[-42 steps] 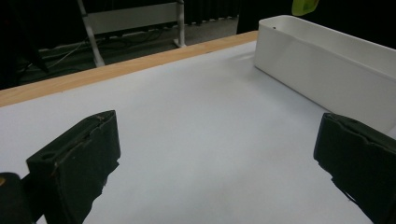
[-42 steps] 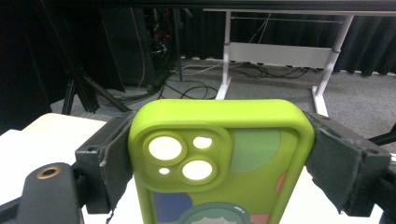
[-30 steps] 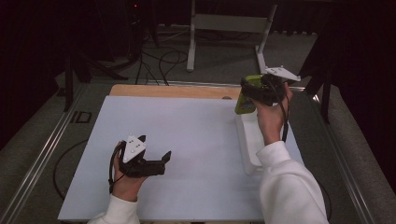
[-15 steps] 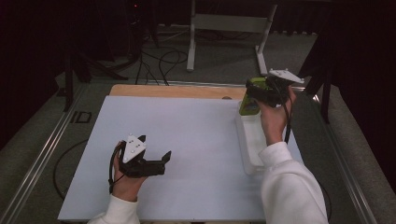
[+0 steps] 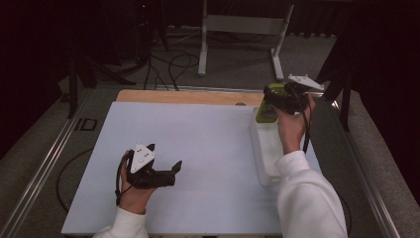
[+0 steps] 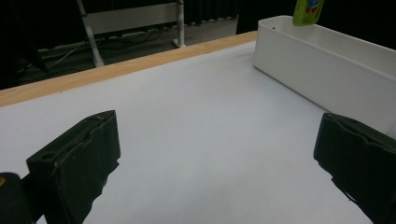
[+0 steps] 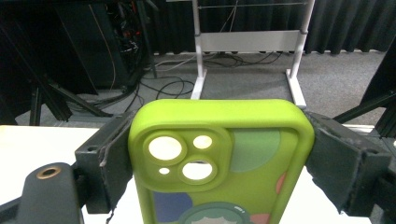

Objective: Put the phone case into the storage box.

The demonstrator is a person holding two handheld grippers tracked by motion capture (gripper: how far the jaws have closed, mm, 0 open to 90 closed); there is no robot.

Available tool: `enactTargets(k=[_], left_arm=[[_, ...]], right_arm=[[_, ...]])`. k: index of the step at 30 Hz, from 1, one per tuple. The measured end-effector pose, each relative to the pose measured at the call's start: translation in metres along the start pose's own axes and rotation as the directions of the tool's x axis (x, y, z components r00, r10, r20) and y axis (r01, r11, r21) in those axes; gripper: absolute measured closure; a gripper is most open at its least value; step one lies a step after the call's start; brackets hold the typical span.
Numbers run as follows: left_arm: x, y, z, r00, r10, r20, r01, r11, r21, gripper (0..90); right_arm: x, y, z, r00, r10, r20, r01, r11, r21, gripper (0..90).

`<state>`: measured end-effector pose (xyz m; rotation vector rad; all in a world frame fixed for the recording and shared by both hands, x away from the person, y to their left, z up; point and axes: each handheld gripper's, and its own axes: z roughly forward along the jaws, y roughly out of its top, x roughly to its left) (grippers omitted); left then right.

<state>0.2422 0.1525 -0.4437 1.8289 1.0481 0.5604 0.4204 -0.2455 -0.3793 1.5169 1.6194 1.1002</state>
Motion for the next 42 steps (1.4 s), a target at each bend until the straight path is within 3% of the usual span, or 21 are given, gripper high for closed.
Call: enactTargets(k=[42], left_arm=[[0.002, -0.001, 0.001, 1.0000, -0.007, -0.003, 0.007, 1.0000, -0.002, 1.3]], right_arm=[[-0.007, -0.017, 0.020, 0.9988, 0.000, 0.049, -0.001, 0.9998, 0.022, 15.6]])
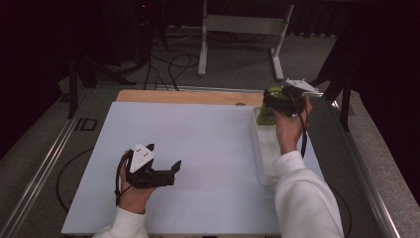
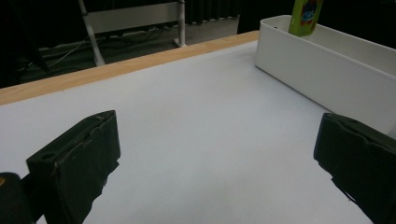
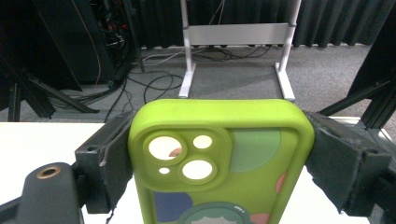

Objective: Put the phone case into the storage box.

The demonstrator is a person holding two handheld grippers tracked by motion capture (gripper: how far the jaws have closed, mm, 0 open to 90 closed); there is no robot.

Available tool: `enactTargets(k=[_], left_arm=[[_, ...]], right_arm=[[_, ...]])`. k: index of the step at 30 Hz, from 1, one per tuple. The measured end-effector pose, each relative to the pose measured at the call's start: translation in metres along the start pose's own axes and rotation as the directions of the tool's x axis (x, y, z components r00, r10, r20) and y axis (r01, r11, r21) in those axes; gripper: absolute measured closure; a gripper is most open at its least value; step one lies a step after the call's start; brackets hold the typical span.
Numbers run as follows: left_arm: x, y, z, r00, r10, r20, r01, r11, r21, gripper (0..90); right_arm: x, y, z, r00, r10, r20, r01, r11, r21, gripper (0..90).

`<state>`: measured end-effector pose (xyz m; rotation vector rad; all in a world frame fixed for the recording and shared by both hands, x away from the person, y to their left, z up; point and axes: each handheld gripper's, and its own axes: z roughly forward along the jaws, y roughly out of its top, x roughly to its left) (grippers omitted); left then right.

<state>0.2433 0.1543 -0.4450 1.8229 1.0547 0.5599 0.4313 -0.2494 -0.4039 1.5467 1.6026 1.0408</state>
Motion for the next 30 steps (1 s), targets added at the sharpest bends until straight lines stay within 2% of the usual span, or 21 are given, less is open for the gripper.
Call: enactTargets(k=[9, 30], left_arm=[[-0.001, 0.001, -0.001, 1.0000, 0.002, 0.001, -0.002, 1.0000, -0.001, 1.3], [-0.001, 0.001, -0.003, 1.0000, -0.001, 0.002, 0.001, 1.0000, -0.007, 1.3]], right_arm=[[-0.001, -0.003, 0.005, 1.0000, 0.004, 0.008, -0.004, 1.0000, 0.003, 15.5], [0.000, -0.006, 0.017, 0.9985, -0.030, 0.047, 0.029, 0.9995, 0.013, 15.5]])
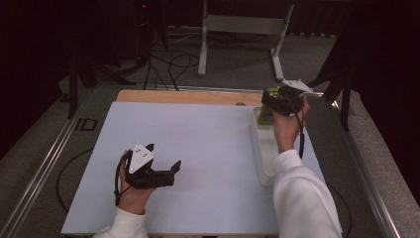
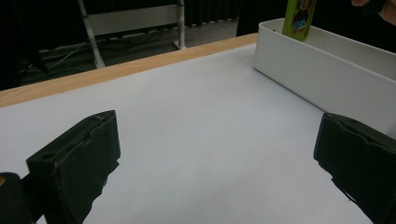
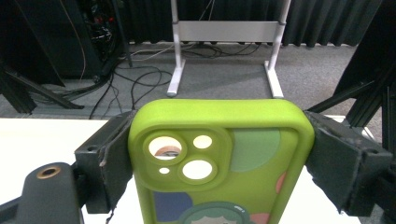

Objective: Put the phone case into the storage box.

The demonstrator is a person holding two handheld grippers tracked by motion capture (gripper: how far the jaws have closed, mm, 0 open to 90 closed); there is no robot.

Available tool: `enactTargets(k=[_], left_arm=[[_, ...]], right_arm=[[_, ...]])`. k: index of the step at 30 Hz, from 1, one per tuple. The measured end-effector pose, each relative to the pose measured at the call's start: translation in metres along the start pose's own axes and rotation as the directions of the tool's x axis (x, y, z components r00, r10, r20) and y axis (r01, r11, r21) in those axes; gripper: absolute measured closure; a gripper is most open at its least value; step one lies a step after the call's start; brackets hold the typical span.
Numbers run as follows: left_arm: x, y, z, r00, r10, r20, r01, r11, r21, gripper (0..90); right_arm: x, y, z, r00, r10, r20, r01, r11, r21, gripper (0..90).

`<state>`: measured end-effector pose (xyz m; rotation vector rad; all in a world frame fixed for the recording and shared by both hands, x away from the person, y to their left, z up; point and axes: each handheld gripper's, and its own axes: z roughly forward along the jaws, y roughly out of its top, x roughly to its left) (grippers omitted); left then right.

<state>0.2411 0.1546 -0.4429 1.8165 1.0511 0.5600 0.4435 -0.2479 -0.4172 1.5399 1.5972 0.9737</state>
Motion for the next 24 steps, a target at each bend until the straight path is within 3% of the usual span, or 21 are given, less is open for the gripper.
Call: enactTargets(k=[24], left_arm=[[0.000, -0.001, -0.001, 1.0000, -0.005, 0.003, 0.005, 1.0000, -0.001, 1.3]], right_arm=[[0.000, -0.008, 0.014, 0.9999, -0.001, 0.015, 0.001, 0.9998, 0.019, 15.4]])
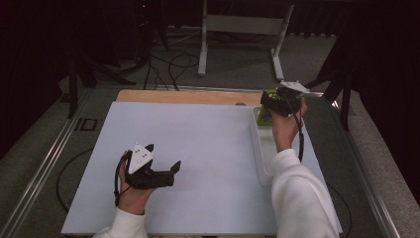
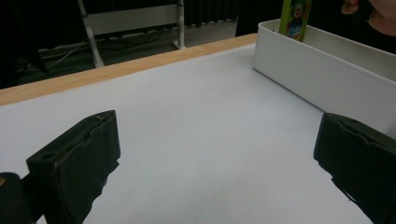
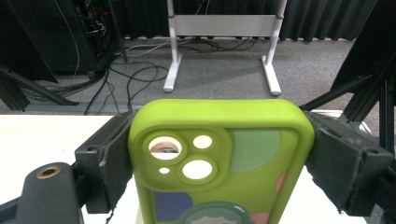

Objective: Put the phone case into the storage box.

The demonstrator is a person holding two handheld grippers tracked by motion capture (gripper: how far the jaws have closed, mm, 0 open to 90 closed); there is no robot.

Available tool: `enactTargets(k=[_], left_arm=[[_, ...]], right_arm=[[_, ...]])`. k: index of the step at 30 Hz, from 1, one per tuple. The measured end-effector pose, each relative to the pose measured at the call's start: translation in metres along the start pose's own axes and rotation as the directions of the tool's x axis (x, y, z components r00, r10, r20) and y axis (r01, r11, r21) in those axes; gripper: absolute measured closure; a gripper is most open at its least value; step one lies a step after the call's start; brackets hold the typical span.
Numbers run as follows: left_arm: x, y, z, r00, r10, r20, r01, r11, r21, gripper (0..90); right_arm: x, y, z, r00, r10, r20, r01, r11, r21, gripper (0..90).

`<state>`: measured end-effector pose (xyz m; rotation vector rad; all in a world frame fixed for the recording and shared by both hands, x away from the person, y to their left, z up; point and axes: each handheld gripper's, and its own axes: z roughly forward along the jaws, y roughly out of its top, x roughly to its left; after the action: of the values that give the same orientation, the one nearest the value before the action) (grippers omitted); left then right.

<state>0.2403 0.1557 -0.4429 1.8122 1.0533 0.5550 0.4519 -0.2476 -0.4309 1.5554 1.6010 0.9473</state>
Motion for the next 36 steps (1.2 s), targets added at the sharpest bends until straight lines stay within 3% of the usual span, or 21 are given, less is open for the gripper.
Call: enactTargets(k=[24, 36], left_arm=[[0.003, 0.001, -0.006, 0.9999, -0.007, -0.009, 0.007, 0.9998, -0.016, 1.3], [0.003, 0.002, -0.007, 0.9999, -0.011, -0.012, 0.011, 0.9998, -0.019, 1.3]], right_arm=[[0.006, -0.007, 0.010, 0.9997, -0.023, 0.011, 0.023, 0.9993, 0.028, 15.4], [0.001, -0.020, 0.017, 0.9999, 0.012, 0.012, -0.012, 0.9988, 0.047, 15.4]])
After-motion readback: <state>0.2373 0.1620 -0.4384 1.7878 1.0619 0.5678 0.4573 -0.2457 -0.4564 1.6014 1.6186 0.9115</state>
